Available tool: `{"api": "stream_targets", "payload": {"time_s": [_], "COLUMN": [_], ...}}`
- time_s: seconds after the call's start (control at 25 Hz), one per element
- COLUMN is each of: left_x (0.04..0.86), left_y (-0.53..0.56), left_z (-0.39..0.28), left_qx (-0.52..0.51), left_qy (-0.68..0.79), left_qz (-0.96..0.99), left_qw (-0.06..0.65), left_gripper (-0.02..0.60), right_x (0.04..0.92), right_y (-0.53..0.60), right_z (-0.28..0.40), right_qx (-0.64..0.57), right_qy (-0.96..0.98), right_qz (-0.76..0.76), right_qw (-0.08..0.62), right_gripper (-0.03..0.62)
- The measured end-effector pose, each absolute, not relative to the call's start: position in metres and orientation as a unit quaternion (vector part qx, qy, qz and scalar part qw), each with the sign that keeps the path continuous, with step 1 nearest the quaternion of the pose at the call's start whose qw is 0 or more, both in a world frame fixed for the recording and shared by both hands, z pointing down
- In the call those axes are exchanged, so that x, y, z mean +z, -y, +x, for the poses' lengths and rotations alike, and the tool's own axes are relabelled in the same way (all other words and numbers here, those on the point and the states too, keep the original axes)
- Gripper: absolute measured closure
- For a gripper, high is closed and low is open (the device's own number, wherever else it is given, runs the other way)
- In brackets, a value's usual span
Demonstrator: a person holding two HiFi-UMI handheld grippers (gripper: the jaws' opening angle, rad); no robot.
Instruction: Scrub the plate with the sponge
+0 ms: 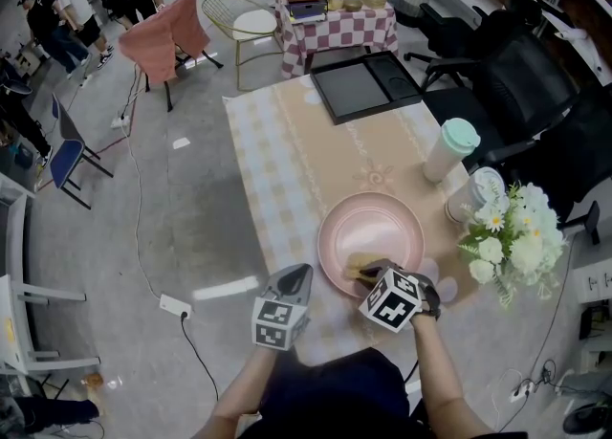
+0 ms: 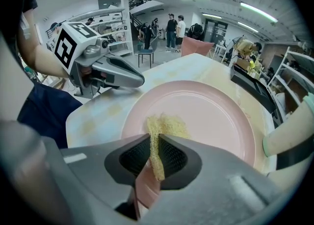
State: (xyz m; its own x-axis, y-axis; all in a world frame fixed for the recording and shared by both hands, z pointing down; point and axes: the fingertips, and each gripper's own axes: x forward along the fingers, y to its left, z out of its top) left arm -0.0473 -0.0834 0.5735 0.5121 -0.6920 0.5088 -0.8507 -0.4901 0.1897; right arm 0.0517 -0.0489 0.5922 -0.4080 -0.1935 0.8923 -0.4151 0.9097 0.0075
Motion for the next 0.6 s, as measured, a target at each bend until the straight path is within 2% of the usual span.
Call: {"api": "stream_targets", "payload": {"time_s": [0.6], "left_x": [0.574], "left_y": [0.084], "left_z": [-0.048], "left_qx": [0.181], "left_qy": [0.462], "left_qz": [0.843], "left_qw": [0.208], "left_gripper": [0.569], "right_x": [0.591], "right_y": [0.033], "right_z": [0.047], "right_qx": [0.166], "right_qy": [0.827], "right_qz": [0.13], "right_qw": [0.521], "right_gripper": [0.543]}}
